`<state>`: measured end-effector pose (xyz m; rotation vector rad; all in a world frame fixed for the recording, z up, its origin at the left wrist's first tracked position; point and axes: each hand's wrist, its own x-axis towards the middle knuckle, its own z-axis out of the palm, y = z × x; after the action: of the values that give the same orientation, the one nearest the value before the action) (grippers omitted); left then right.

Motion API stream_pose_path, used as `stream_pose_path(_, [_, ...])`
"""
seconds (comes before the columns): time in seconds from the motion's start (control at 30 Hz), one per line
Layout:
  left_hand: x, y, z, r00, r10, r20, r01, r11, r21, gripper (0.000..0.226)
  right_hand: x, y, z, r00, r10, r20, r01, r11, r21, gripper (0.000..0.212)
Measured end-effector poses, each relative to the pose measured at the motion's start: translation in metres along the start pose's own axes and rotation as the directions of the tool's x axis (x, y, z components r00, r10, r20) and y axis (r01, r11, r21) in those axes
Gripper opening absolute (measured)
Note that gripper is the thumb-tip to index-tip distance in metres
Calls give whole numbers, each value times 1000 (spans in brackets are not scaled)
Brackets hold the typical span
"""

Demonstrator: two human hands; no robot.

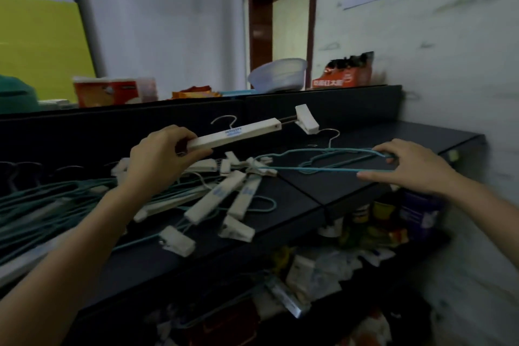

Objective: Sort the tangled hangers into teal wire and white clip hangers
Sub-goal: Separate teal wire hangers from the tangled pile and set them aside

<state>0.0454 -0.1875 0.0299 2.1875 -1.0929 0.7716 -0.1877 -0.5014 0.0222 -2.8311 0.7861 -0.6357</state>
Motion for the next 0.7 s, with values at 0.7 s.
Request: stream_pose_path(0.7, [124,116,165,995,28,92,-35,997,75,39,87,194,15,998,51,27,-51,999,-4,99])
